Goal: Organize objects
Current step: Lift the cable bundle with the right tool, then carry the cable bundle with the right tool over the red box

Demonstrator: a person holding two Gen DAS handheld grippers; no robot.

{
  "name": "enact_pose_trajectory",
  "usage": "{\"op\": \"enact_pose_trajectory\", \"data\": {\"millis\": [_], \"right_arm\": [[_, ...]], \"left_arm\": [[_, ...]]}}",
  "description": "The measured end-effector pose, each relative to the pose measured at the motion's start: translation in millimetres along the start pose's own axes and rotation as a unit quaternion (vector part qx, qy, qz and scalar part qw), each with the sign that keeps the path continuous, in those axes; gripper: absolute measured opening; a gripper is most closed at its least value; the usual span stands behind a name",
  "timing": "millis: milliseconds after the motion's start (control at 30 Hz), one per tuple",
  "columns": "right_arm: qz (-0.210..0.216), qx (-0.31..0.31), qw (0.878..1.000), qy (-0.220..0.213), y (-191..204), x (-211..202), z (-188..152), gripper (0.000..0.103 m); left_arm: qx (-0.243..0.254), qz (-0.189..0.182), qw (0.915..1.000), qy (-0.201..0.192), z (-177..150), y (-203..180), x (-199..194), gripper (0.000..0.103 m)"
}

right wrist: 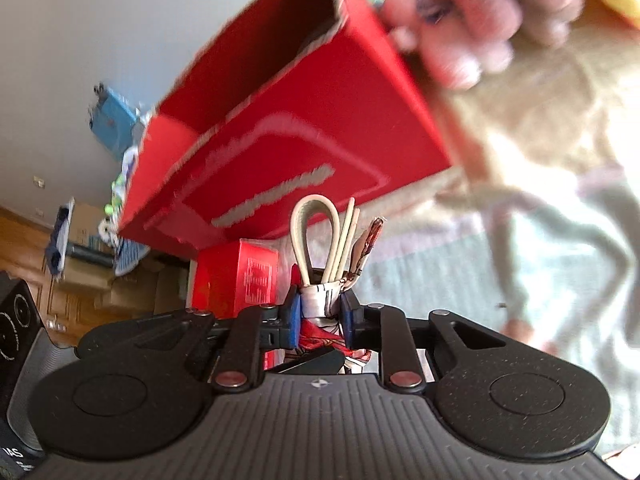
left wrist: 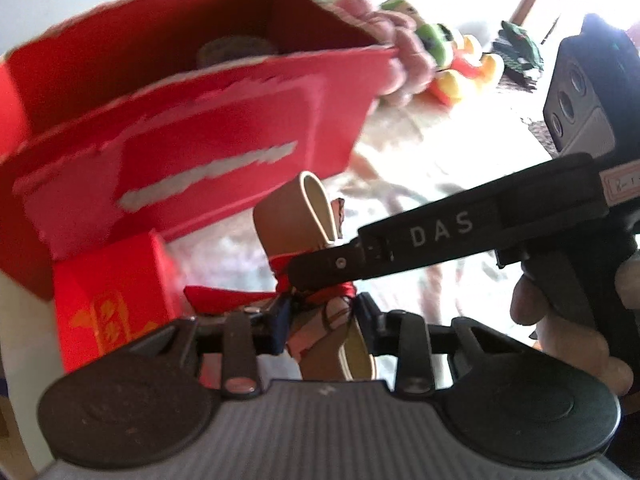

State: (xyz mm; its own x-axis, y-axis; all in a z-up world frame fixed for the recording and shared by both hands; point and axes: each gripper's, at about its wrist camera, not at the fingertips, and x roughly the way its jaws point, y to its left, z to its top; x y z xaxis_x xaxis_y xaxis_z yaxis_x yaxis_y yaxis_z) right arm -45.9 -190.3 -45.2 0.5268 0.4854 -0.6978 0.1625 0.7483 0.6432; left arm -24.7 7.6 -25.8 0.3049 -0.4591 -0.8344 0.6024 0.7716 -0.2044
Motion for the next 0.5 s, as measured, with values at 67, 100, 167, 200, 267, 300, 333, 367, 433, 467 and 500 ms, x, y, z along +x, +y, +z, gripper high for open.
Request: {"op": "enact_pose_trajectory", "data": {"millis": [67,100,167,200,267,300,333,367,433,467,500], "right_arm": [[0.0,0.007,1.0,-0.018,-1,-11,1,0.021],[-0.001,0.009,1.0,-0.025,-1,-17,2,0.021],[-0.001,0.012,0.999,-0.043,-1,-29,3,0.021],[-0.001,0.012,0.999,-0.052,1,-34,4,0.021],[-0.001,0.01,0.997,-0.073,6,-45,5,0.022],[0.0,0.009,0.997,-0.083,10,-49,7,0.021],[0.002,0.007,0.996,-0.093,13,-54,9,0.021],[0.003,0.003,0.995,-0.103,17,-58,11,0.021],[0.007,-0.007,0.992,-0.122,25,-65,17,0.022],[0.01,-0.015,0.991,-0.132,30,-68,21,0.022],[0.012,-0.023,0.99,-0.14,35,-71,25,0.022]], "left_arm": [[0.016,-0.008,0.9998,-0.008,6,-10,-2,0.035],[0.024,-0.013,0.9996,-0.012,9,-14,-5,0.035],[0.038,-0.023,0.9988,-0.022,18,-20,-6,0.035],[0.045,-0.028,0.9983,-0.026,22,-24,-8,0.035],[0.059,-0.039,0.9967,-0.039,28,-31,-16,0.035],[0.065,-0.044,0.9959,-0.045,32,-35,-20,0.034],[0.072,-0.047,0.9949,-0.052,36,-39,-22,0.034],[0.08,-0.051,0.9936,-0.061,38,-42,-28,0.034],[0.093,-0.055,0.9909,-0.08,46,-48,-38,0.034],[0.098,-0.056,0.9896,-0.089,49,-50,-42,0.034],[0.103,-0.057,0.9882,-0.099,54,-52,-46,0.034]]}}
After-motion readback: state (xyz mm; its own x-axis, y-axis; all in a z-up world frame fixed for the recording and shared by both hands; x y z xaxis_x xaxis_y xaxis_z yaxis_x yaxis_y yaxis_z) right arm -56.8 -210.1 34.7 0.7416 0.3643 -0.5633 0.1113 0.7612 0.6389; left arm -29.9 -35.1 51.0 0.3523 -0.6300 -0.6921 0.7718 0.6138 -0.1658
